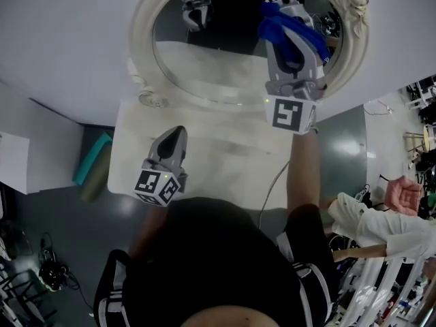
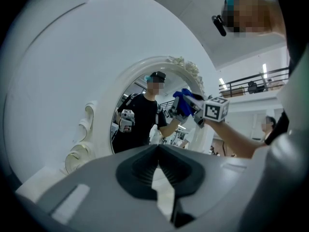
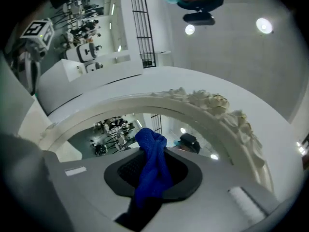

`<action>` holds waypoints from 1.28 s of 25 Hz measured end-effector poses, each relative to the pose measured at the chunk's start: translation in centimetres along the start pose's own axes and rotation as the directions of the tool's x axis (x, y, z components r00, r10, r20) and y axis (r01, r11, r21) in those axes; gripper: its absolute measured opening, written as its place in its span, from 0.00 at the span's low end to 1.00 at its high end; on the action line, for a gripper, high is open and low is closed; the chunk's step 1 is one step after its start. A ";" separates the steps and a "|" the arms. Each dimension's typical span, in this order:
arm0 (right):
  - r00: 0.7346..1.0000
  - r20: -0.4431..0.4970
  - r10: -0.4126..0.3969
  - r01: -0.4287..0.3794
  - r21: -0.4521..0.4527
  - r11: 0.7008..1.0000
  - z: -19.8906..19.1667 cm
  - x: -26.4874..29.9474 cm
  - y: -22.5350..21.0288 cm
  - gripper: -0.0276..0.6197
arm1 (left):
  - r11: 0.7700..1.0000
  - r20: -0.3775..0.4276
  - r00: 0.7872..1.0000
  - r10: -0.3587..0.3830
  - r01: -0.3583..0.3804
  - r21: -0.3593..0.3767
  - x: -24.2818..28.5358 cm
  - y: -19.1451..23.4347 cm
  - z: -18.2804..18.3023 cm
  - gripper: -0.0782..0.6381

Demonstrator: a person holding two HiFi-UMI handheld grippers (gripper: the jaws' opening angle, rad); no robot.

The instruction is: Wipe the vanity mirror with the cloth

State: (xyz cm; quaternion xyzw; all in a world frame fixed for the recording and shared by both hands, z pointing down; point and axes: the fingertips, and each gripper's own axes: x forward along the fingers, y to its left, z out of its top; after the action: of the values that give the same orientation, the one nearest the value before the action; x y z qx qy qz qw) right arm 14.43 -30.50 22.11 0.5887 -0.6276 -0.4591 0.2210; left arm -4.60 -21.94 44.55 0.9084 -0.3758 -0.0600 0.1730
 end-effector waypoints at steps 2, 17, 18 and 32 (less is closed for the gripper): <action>0.997 0.034 0.072 -0.070 -0.038 0.997 -0.8 -0.3 3.6 0.15 | 1.000 -0.006 1.000 0.000 0.000 -0.001 0.1 0.2 -0.4 0.12; 0.862 -0.166 0.480 -0.491 -0.032 0.871 -13.6 -7.3 25.0 0.14 | 0.998 -0.027 0.997 0.066 -0.066 -0.002 -1.7 1.4 -1.4 0.12; 0.844 -0.185 0.503 -0.514 -0.014 0.858 -14.4 -7.9 25.9 0.14 | 0.997 -0.028 0.997 0.071 -0.071 -0.004 -1.9 1.4 -1.4 0.12; 0.675 -0.328 0.661 -0.639 0.189 0.746 -19.9 -10.7 33.1 0.14 | 0.992 -0.047 0.991 0.126 -0.126 -0.006 -4.0 1.8 -2.6 0.12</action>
State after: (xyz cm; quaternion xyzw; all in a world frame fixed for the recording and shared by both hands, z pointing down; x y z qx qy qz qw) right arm 15.17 -30.53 62.21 0.4093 -0.7544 -0.2109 0.4678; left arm -8.01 -19.65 47.53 0.8832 -0.4280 -0.0294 0.1894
